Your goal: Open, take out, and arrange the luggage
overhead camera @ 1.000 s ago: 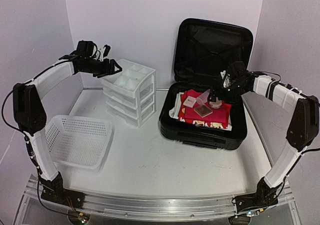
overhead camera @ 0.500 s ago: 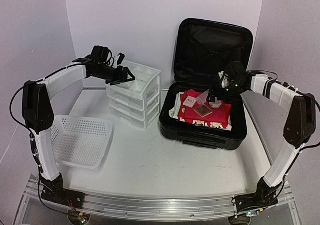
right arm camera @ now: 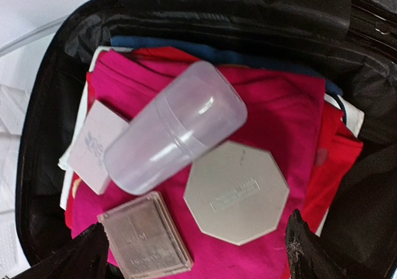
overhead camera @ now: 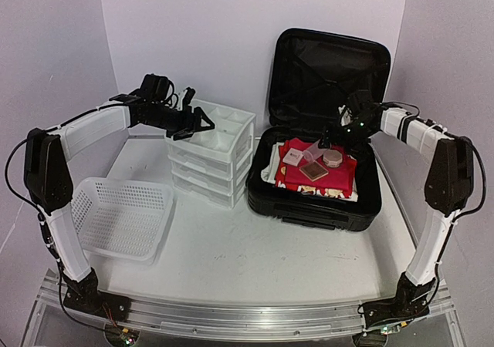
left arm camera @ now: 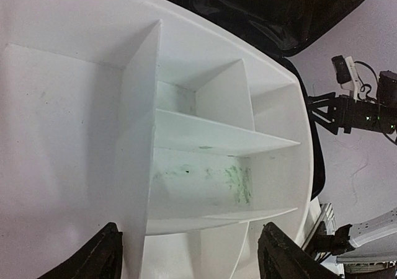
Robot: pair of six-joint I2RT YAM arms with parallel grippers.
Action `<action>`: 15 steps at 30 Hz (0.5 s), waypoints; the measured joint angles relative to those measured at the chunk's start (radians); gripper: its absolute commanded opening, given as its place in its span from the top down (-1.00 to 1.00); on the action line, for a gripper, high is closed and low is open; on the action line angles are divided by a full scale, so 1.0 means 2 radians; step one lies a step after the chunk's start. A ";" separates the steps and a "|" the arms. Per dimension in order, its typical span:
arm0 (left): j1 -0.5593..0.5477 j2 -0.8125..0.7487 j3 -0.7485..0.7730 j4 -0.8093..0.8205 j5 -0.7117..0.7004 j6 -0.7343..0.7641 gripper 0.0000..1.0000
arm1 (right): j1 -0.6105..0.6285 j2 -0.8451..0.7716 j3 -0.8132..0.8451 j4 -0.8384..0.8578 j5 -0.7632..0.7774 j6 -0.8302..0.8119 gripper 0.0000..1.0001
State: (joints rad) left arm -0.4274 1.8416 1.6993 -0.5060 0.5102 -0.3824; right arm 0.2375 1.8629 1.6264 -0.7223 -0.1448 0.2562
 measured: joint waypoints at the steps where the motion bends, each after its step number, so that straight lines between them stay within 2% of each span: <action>1: -0.001 -0.005 -0.005 0.001 0.002 -0.004 -0.60 | -0.001 0.005 0.006 0.000 -0.003 0.006 -0.96; 7: -0.007 -0.037 -0.032 -0.001 0.007 -0.010 -0.84 | -0.015 0.035 0.032 0.003 -0.035 0.072 -0.96; 15: -0.013 -0.112 -0.043 -0.026 -0.042 0.024 -0.89 | -0.029 0.063 0.056 0.033 -0.065 0.155 -0.95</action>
State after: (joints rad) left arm -0.4534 1.6176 1.6142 -0.5587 0.4259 -0.3340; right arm 0.1802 1.9881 1.7386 -0.6556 -0.2756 0.5667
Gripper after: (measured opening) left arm 0.939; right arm 0.983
